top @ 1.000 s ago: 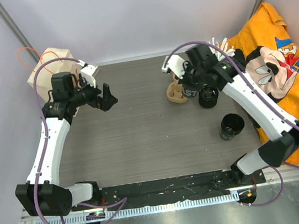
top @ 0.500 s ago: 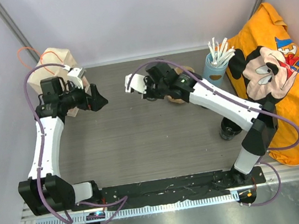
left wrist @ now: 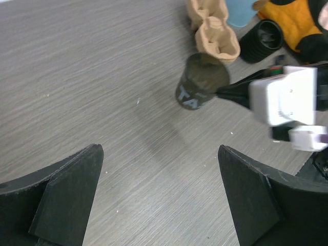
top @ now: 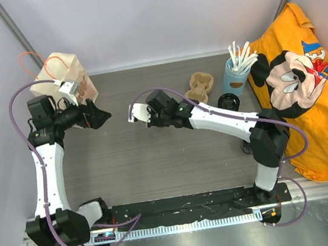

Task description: Pack the takeout coffee

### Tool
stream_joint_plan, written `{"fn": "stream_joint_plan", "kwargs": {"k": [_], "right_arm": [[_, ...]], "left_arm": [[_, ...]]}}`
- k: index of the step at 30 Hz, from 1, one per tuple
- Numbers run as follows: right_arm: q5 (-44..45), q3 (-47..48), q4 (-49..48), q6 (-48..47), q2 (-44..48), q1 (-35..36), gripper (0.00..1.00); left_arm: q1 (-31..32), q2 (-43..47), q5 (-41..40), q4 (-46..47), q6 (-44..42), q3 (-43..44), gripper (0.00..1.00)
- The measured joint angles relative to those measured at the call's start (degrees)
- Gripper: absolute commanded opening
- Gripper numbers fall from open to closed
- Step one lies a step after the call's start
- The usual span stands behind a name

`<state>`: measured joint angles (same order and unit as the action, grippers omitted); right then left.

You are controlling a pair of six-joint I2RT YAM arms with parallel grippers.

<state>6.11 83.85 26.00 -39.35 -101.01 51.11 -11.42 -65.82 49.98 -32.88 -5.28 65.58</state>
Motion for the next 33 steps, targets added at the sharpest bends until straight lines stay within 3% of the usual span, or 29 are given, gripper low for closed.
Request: {"fn": "stream_joint_plan", "kwargs": {"k": [7, 26, 29, 31, 33], "right_arm": [[1.86, -0.52, -3.28, 2.14, -2.40, 2.12, 0.01], [5.42, -2.78, -7.85, 3.50, -6.40, 6.56, 0.01], [5.68, -2.78, -8.00, 3.48, -6.40, 6.93, 0.07], [5.84, -2.78, -8.00, 3.50, -6.40, 6.97, 0.18], [5.92, -2.78, -8.00, 3.45, -6.40, 7.06, 0.20]], "left_arm": [[-2.86, 1.60, 4.76, 0.02, -0.83, 0.02, 1.00], [-9.40, 2.21, 6.27, 4.90, 6.03, -0.02, 1.00], [-9.53, 2.40, 6.69, 5.46, 6.60, -0.15, 1.00], [-9.62, 2.45, 6.80, 5.86, 6.82, -0.31, 1.00], [-9.62, 2.45, 6.93, 6.25, 7.02, -0.50, 1.00]]}}
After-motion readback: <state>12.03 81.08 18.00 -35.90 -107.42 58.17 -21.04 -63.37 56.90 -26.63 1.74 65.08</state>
